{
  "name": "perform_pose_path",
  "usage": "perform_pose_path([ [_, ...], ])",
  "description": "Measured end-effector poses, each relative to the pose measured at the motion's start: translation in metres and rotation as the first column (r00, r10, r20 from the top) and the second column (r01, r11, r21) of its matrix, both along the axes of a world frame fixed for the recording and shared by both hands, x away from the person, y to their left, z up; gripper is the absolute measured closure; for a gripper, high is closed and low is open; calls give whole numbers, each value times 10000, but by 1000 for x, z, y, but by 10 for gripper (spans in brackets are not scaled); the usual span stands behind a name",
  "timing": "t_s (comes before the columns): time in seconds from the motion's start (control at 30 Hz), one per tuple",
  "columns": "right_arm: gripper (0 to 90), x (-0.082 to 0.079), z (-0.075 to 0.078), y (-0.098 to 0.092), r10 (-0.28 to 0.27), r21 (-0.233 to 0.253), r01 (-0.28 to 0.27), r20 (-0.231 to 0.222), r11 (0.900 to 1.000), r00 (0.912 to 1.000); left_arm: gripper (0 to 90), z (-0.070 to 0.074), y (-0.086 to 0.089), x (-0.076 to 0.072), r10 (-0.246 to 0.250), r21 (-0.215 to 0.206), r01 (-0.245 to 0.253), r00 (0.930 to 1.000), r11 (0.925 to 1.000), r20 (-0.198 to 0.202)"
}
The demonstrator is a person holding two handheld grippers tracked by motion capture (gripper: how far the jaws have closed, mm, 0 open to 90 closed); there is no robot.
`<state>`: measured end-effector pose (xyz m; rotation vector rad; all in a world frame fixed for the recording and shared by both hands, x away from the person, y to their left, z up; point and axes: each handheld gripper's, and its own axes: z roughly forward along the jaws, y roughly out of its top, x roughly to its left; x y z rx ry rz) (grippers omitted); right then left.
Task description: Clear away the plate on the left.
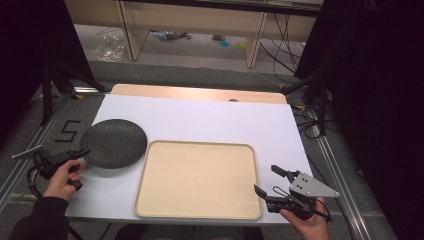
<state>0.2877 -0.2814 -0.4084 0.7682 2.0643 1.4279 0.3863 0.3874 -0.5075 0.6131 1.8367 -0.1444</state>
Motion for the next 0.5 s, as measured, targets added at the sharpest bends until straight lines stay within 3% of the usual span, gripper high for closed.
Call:
perform_pose_path([
  [0.07,201,0,1,0,-60,-20,60,-2,10000,10000,853,1,2,0,69,55,-68,10000,10000,-6],
  [0.27,202,0,1,0,-69,-22,69,-37,10000,10000,853,4,3,-2,353,-350,-344,9990,9988,257],
  [0.37,202,-2,2,-1,-142,-242,137,-207,9996,9997,852,7,2,-2,131,-568,-110,9993,9983,353],
  [0.4,202,0,0,0,-29,5,29,-6,10000,10000,852,9,0,-1,138,-661,-110,9990,9978,423],
  [0.5,203,0,0,0,-120,-119,119,-93,9999,9999,853,12,-5,0,-134,-724,180,9979,9972,637],
])
